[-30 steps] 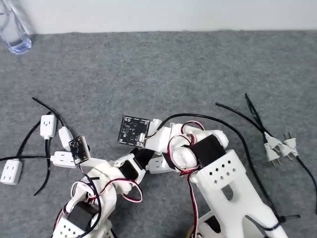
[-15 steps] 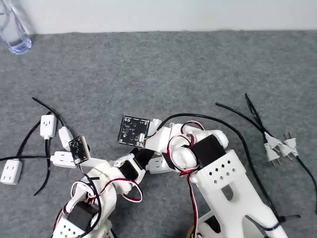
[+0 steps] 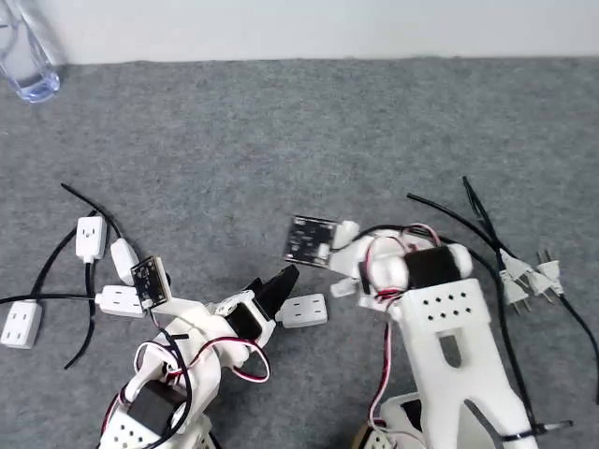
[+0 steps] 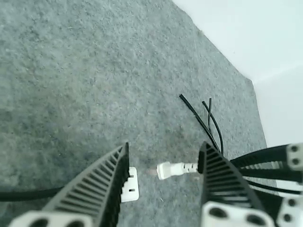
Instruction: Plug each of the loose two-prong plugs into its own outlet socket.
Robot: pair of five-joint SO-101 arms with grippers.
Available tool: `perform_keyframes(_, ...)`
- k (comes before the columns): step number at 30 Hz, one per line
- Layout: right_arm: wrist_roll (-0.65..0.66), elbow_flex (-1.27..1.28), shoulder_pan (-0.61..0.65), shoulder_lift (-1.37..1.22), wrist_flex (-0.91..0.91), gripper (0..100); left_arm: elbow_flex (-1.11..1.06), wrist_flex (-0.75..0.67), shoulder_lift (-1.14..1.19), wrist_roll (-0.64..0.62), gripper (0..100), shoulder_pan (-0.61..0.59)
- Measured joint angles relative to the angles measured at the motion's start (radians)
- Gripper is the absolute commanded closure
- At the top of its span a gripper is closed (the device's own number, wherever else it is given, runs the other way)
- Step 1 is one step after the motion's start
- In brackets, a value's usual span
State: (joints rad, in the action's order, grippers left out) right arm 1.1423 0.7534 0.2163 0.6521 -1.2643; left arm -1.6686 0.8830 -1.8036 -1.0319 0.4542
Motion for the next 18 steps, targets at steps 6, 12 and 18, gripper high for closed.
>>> perform_keyframes(6, 0.147, 0.178, -0.147, 0.0, 0.172, 99.1, 0.0, 0.0, 0.0, 0.0, 77, 0.002)
perform_keyframes(12, 0.232, 0.258, -0.264, 0.0, 0.284, 94.0, 0.0, 0.0, 0.0, 0.0, 77, 0.002)
perform_keyframes(18, 0.242, 0.259, -0.376, 0.0, 0.348, 80.1, 0.0, 0.0, 0.0, 0.0, 77, 0.002)
